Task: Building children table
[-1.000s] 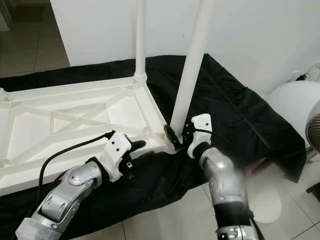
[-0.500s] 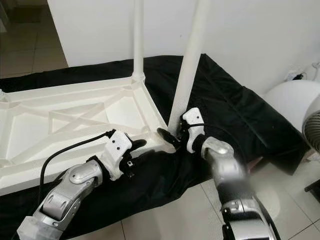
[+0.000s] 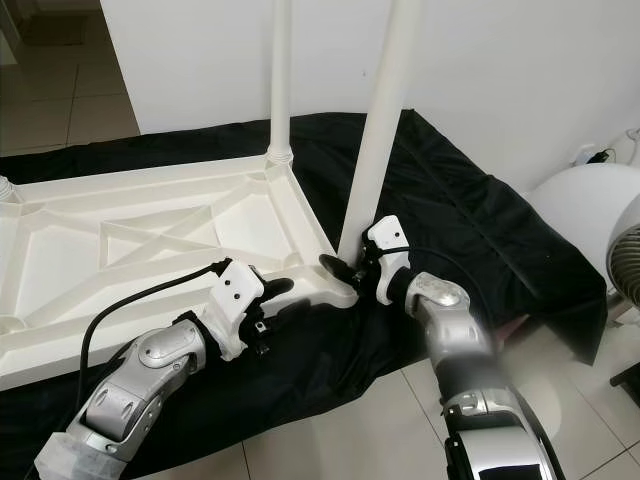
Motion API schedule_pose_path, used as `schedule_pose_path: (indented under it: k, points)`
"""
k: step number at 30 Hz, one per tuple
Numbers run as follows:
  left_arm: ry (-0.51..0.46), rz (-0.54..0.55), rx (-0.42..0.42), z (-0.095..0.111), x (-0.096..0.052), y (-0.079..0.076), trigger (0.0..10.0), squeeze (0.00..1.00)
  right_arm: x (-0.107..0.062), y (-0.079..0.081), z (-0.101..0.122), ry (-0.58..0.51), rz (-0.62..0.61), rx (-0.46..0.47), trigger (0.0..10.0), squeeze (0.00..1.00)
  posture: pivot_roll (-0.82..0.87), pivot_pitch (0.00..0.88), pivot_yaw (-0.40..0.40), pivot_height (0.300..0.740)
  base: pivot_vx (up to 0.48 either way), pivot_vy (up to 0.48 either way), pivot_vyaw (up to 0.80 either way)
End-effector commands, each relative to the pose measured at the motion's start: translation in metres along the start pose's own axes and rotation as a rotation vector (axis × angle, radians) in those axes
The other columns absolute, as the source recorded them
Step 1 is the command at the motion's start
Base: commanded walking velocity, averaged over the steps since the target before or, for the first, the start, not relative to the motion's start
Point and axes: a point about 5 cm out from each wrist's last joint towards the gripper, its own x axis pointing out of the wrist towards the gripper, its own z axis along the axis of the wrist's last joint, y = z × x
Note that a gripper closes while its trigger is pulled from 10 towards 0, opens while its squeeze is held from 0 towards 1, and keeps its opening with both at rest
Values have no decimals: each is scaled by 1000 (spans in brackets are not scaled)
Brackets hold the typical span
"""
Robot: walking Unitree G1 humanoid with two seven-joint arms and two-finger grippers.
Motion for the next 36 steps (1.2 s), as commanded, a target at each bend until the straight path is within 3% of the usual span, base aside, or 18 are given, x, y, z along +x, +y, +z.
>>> schedule_pose_path:
  k: [1, 15, 21, 25, 27, 29, 30, 32, 34, 36]
  points:
    - [4, 6, 5, -1, -1, -1, 10000, 0, -2, 5, -14, 60, -17, 40, 10000, 0, -28, 45, -55, 740, 0, 0, 0]
    - [7, -8, -4, -3, -1, -4, 10000, 0, 9, 18, 1, -4, -202, 136, 10000, 0, -41, 53, -52, 740, 0, 0, 0]
    - [11, -10, -10, -4, -3, -6, 10000, 0, 14, 27, 1, -16, -452, 226, 10000, 0, -36, 46, -61, 740, 0, 0, 0]
    - [11, -10, -11, -5, -3, -6, 10000, 0, 15, 32, 0, -16, -498, 253, 10000, 0, -31, 42, -67, 740, 0, 0, 0]
    - [12, -9, -12, -5, -3, -7, 10000, 0, 20, 43, 0, -13, -590, 303, 10000, 0, -24, 40, -74, 740, 0, 0, 0]
    - [12, -9, -12, -5, -3, -7, 10000, 0, 20, 43, 0, -13, -590, 303, 10000, 0, -24, 40, -74, 740, 0, 0, 0]
    - [13, -8, -12, -5, -3, -8, 10000, 0, 22, 47, 1, -18, -685, 326, 10000, 0, -22, 37, -77, 740, 0, 0, 0]
    - [14, -7, -11, -6, -3, -8, 10000, 0, 23, 50, 3, -16, -747, 341, 10000, 0, -22, 37, -77, 740, 0, 0, 0]
    - [14, -7, -11, -6, -3, -8, 10000, 0, 23, 50, 3, -16, -747, 341, 10000, 0, -22, 37, -77, 740, 0, 0, 0]
    - [13, -6, -12, -6, -3, -8, 10000, 0, 30, 63, 8, -25, -797, 364, 10000, 0, -16, 30, -80, 740, 0, 0, 0]
